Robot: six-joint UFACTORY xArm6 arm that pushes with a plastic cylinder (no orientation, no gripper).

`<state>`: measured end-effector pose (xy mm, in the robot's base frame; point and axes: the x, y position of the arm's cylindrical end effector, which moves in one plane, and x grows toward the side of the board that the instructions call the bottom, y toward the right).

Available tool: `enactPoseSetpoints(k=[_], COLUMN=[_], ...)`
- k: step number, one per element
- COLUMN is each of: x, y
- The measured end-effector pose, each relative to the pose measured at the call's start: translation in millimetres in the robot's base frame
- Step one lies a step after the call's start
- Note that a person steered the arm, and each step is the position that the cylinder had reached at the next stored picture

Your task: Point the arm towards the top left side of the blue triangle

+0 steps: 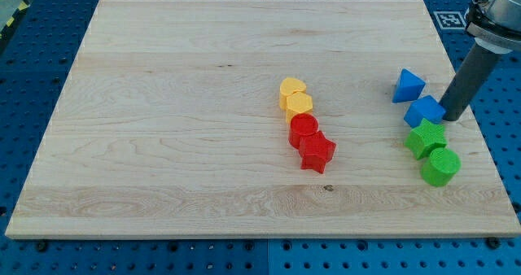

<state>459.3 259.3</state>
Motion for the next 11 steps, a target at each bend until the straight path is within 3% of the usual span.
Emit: enactPoseSetpoints(k=[3, 5, 6, 11], x=[-58, -128, -119, -86], y=[15, -2, -37, -69])
